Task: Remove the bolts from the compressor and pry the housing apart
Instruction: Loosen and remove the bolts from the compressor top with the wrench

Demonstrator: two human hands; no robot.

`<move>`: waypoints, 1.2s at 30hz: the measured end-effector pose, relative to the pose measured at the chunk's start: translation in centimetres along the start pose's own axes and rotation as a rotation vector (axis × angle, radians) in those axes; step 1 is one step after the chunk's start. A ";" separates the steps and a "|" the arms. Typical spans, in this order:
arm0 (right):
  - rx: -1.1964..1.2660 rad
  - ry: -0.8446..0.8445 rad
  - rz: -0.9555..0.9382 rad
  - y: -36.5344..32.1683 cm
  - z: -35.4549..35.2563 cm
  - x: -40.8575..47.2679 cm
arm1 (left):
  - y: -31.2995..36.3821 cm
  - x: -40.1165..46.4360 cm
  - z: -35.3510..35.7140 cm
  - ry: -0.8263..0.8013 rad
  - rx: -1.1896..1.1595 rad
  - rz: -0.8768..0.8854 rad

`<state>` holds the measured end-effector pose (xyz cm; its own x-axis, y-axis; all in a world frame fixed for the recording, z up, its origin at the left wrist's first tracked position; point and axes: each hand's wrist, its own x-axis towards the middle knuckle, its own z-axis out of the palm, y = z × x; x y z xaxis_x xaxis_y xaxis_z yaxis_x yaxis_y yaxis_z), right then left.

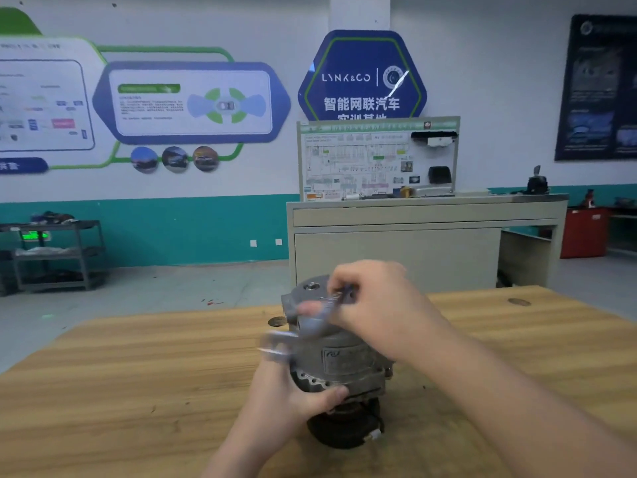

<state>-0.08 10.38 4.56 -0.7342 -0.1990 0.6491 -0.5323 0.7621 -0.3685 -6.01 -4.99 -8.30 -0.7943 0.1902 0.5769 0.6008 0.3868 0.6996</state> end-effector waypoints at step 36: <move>1.459 0.266 0.799 7.5 -1.8 0.4 | 5.7 0.4 -3.1 0.147 -0.056 -0.016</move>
<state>-3.60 17.15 3.25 -0.9884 0.1468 0.0390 -0.1183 -0.5835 -0.8035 -2.61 -5.49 -2.85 -0.7845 0.0491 0.6182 0.5956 0.3373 0.7291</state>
